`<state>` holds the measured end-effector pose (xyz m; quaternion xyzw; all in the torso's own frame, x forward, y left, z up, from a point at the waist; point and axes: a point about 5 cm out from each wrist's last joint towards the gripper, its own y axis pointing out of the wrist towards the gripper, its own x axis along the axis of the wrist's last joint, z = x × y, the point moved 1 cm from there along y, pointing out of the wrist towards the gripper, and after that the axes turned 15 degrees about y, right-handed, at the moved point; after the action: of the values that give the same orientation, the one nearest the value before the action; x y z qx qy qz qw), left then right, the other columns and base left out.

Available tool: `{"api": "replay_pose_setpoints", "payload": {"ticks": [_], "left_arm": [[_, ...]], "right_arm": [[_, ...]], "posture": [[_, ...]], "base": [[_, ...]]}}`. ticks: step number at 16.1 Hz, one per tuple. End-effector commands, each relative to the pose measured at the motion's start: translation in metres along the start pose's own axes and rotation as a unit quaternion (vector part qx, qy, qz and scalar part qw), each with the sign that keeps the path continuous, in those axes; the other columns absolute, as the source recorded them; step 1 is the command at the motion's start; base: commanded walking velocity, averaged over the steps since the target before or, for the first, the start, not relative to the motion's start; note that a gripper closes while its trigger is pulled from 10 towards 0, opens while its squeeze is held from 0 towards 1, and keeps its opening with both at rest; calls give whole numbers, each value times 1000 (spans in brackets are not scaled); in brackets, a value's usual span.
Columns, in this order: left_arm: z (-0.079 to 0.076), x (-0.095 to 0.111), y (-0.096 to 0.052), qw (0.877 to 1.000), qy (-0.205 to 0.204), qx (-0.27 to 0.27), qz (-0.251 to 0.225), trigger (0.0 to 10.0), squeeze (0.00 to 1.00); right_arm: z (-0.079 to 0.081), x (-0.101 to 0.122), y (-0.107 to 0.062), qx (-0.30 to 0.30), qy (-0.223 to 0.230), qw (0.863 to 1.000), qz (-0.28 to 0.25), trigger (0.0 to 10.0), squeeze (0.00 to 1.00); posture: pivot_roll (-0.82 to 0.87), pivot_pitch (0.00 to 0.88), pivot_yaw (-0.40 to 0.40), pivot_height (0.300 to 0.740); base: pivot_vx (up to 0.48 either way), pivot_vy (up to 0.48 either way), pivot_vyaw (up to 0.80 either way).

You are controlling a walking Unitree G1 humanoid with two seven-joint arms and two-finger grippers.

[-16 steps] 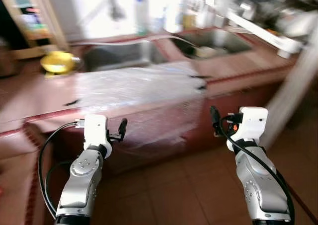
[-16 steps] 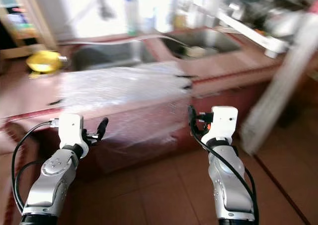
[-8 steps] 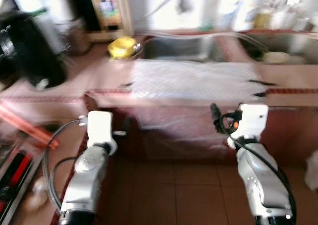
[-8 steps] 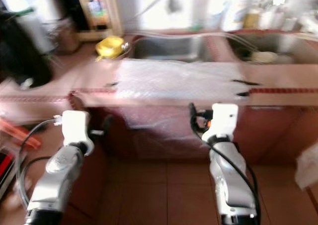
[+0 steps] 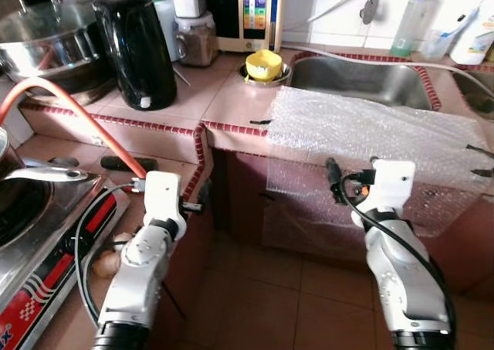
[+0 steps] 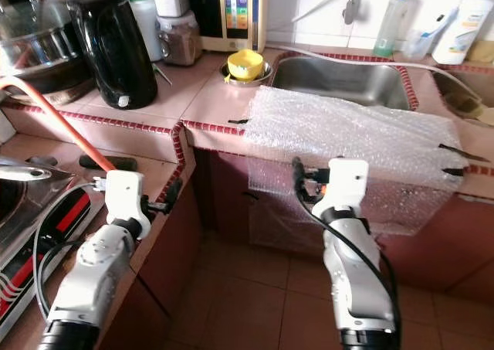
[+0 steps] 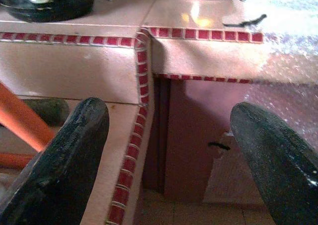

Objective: Kitchen organization

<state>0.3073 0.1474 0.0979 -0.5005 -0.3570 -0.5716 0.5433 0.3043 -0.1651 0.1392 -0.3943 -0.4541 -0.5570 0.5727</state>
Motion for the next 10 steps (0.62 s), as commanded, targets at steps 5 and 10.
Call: {"api": "replay_pose_setpoints", "payload": {"ticks": [5, 10], "left_arm": [[-2, 3, -1, 1000, -12, -5, -8, 10000, 0], [-2, 1, -1, 1000, -15, -7, -3, 10000, 0]], "right_arm": [[6, 1, 0, 11, -10, 1000, -5, 10000, 0], [4, 5, 0, 9, -17, 1000, -11, 10000, 0]], "posture": [[-103, 0, 7, 740], [-112, 2, 10, 740]], "base": [[0, -478, 0], [0, -480, 0]]}}
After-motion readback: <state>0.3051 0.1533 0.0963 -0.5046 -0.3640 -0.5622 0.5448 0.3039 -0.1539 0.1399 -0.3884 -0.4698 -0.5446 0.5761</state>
